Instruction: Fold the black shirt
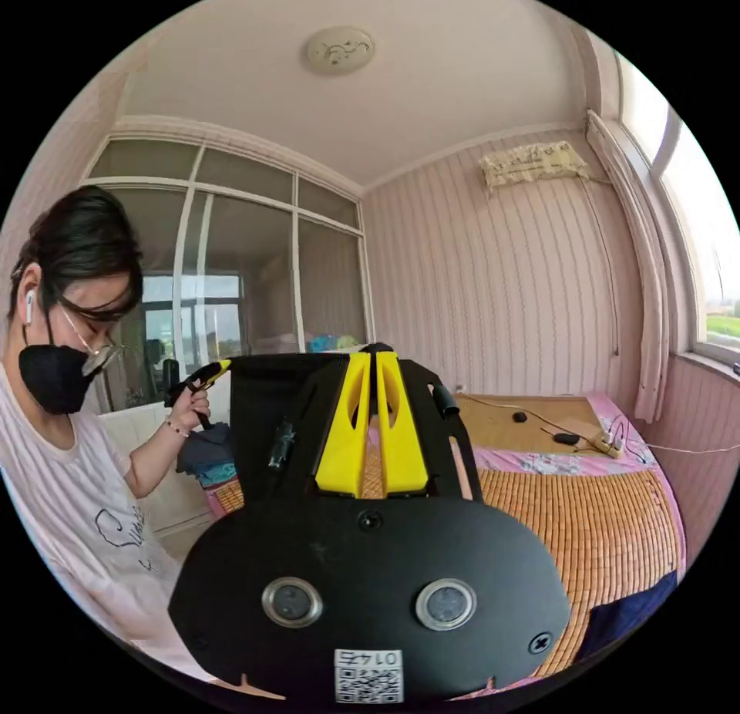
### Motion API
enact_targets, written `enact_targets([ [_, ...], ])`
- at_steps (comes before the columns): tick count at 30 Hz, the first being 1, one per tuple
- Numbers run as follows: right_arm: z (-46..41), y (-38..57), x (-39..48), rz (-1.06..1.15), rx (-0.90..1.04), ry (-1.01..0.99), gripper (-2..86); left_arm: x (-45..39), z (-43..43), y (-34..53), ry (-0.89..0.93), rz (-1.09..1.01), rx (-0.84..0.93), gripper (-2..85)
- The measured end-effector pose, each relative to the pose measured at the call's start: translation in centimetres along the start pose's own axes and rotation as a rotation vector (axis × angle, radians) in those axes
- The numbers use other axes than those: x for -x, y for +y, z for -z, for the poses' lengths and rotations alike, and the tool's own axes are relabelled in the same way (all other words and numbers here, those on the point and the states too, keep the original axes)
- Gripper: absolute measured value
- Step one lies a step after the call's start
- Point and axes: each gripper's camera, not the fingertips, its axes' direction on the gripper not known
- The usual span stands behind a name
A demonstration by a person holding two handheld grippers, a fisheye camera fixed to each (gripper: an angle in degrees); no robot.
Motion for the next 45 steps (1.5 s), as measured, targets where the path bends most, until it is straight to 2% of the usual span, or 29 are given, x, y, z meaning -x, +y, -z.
enact_targets([
  [1,-3.8,0.2,-2.1,-0.036,0.113,0.049,0.5,2.0,-3.1,0.2,-0.052,0.049,0.087,-1.0],
  [4,-9.7,-1.7,-6.4,-0.171,0.196,0.087,0.5,5.6,-9.2,-0.7,-0.162,0.139,0.198,-1.0],
  [6,-9.8,-5.4,-6.5,-0.152,0.073,0.101,0.5,4.9,-10.4,-3.6,-0.188,0.096,0.121,-1.0],
  [10,-7.1,-11.4,-3.2,0.039,-0.205,0.161,0.6,0.9,-10.1,-10.1,-0.17,-0.068,-0.061,-1.0],
  [13,-7.1,-9.2,-3.2,0.051,-0.199,0.121,0.6,0.6,-10.5,-9.9,-0.173,-0.119,-0.016,-1.0],
  [17,-10.0,-1.0,-4.8,-0.008,0.044,0.111,0.7,3.3,-12.3,-3.4,-0.157,-0.015,0.198,-1.0],
  [20,-13.7,9.7,-6.6,-0.161,0.334,0.119,0.8,5.1,-14.0,5.7,-0.205,0.08,0.448,-1.0],
  [22,-16.8,18.9,-8.1,-0.347,0.589,0.136,0.9,6.4,-15.1,13.7,-0.219,0.201,0.637,-1.0],
  [25,-19.1,26.6,-8.8,-0.5,0.811,0.14,1.0,7.5,-16.1,21.8,-0.257,0.361,0.861,-0.9],
  [28,-19.9,28.7,-8.4,-0.534,0.885,0.161,1.4,8.1,-16.9,25.8,-0.215,0.483,1.034,-0.6],
  [32,-20.8,27.6,-7.7,-0.479,0.907,0.242,3.0,7.6,-17.2,24.7,-0.234,0.446,1.076,1.6],
  [36,-23.9,27.0,-6.5,-0.39,0.966,0.268,9.2,6.8,-18.7,21.9,-0.315,0.339,1.055,5.7],
  [40,-29.0,27.7,-4.6,-0.249,1.089,0.29,9.0,7.4,-22.6,22.6,-0.338,0.365,1.114,8.9],
  [45,-33.4,28.7,-4.0,-0.16,1.221,0.35,6.8,8.3,-26.2,24.0,-0.328,0.381,1.248,6.8],
])
